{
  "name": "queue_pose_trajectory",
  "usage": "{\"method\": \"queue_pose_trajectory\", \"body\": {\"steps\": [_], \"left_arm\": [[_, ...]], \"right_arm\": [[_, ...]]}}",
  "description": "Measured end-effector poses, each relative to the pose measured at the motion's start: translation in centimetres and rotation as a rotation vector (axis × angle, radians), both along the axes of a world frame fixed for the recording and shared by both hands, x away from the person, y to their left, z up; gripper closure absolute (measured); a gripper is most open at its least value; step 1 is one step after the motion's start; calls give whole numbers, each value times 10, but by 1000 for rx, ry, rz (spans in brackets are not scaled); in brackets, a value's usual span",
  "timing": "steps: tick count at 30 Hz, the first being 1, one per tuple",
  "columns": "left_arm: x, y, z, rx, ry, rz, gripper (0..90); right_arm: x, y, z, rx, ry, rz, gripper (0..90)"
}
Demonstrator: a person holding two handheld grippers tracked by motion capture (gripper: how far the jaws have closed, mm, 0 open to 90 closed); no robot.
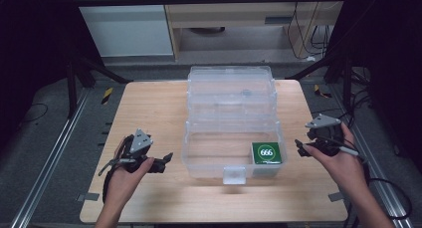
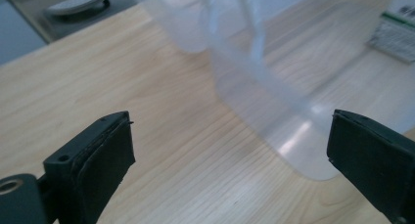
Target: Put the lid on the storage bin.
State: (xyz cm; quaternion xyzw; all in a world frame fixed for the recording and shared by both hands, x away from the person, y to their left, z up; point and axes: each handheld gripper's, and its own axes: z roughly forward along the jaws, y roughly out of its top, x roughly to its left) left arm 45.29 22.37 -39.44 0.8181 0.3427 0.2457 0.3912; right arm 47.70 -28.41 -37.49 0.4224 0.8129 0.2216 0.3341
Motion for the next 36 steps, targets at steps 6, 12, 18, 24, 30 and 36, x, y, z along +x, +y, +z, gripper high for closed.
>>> {"method": "queue_pose_trajectory", "body": {"steps": [6, 12, 18, 24, 30, 36], "left_arm": [[5, -24, 26, 85, 31, -113, 39], [7, -47, 34, 108, 78, -190, 34], [6, -65, 35, 140, 93, -263, 50], [3, -75, 37, 183, 90, -320, 43], [2, -81, 38, 192, 105, -343, 79], [1, -94, 37, 235, 105, -401, 95]], "right_arm": [[14, 17, 41, -44, 14, 120, 153], [28, 37, 73, -92, 27, 256, 298], [43, 49, 91, -109, 35, 344, 430], [61, 65, 105, -156, 40, 409, 512], [71, 79, 107, -179, 48, 460, 561], [82, 95, 100, -223, 74, 523, 554]]}}
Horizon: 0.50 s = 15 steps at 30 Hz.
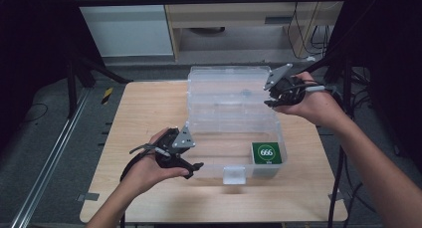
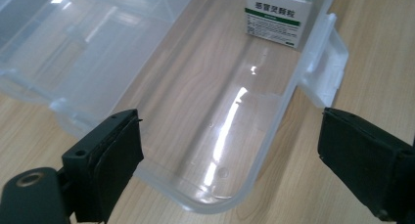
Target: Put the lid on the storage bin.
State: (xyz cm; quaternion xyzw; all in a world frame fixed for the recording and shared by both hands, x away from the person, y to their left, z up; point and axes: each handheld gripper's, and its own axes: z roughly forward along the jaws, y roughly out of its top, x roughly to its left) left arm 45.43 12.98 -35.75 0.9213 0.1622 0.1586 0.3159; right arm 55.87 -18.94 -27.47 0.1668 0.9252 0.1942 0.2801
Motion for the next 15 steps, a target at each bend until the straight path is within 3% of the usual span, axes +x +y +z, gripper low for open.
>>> {"method": "queue_pose_trajectory", "body": {"steps": [7, 11, 15], "left_arm": [[3, -10, -12, 44, 45, -47, 174], [5, -14, -18, 50, 74, -64, 187], [4, -19, -22, 70, 75, -79, 232]], "right_arm": [[19, 17, -12, -91, 36, 50, 550], [29, 23, -17, -112, 42, 63, 562], [35, 26, -22, -138, 55, 72, 583]]}}
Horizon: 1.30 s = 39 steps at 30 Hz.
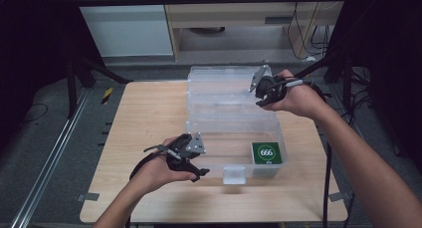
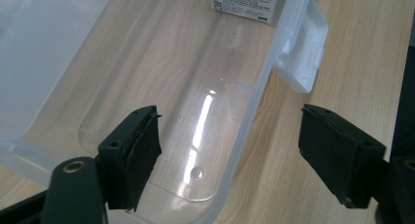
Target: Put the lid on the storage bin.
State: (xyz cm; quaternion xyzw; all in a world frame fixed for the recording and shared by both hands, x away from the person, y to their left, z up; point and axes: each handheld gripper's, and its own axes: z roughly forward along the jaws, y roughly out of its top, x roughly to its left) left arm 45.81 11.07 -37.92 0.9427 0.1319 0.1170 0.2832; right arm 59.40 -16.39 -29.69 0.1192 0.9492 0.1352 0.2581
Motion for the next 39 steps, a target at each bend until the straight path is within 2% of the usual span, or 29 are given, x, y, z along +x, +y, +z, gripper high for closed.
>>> {"method": "queue_pose_trajectory", "body": {"steps": [4, 7, 11, 16, 20, 26, 34, 38, 39], "left_arm": [[1, -4, -4, 28, 3, -11, 268], [3, -7, -8, 30, 13, -14, 293], [5, -10, -13, 63, 33, -29, 339], [5, -13, -17, 69, 45, -46, 400], [5, -12, -22, 89, 55, -49, 454], [4, -11, -28, 110, 75, -60, 547], [7, -13, -30, 112, 83, -39, 678], [8, -11, -30, 104, 73, -18, 750], [9, -11, -30, 98, 84, -14, 760]], "right_arm": [[4, 1, -5, -23, 15, 16, 616], [6, 2, -6, -15, 17, 19, 642], [8, 4, -8, -26, 25, 36, 667], [9, 8, -10, -44, 29, 54, 708], [9, 10, -11, -53, 26, 67, 741], [9, 9, -10, -55, 28, 69, 752], [8, 10, -11, -65, 16, 84, 768], [7, 10, -11, -66, 14, 90, 776], [7, 10, -12, -68, 13, 94, 777]]}}
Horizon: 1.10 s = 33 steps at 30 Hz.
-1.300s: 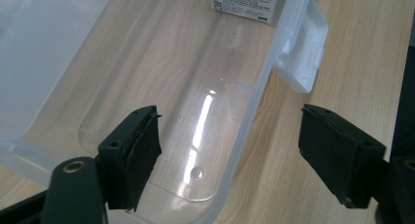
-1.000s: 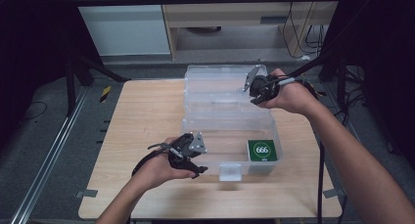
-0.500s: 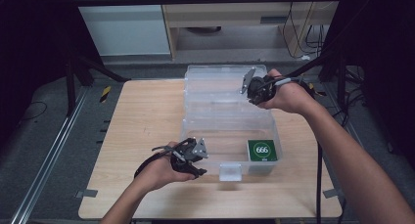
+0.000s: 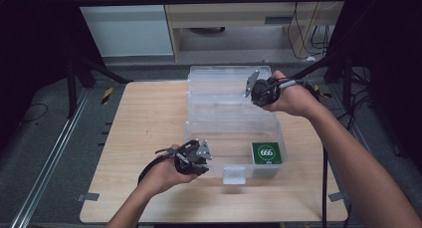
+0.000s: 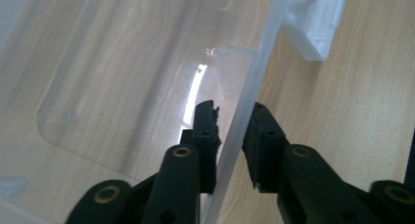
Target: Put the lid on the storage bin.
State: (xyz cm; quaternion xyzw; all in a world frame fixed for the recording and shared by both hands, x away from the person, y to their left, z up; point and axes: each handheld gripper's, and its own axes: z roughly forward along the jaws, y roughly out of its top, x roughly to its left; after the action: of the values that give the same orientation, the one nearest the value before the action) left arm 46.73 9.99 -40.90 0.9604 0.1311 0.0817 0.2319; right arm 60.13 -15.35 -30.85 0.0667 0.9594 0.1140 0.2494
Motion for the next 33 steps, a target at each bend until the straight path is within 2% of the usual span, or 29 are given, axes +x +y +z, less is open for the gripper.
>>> {"method": "queue_pose_trajectory", "body": {"steps": [8, 14, 20, 26, 33], "left_arm": [[-1, 1, -2, -19, -4, 22, 764], [-2, 0, -2, -14, -9, 28, 764], [-3, 0, -2, -18, -16, 34, 762], [-3, -1, -3, -22, -19, 33, 761], [-7, -1, -4, -20, -53, 40, 750]], "right_arm": [[-3, 2, 1, -13, -4, 28, 814], [-7, 3, 3, -23, -8, 46, 836], [-12, 5, 5, -26, -15, 44, 849], [-23, 5, 8, -14, -30, 65, 856], [-37, 5, 11, -8, -52, 88, 859]]}}
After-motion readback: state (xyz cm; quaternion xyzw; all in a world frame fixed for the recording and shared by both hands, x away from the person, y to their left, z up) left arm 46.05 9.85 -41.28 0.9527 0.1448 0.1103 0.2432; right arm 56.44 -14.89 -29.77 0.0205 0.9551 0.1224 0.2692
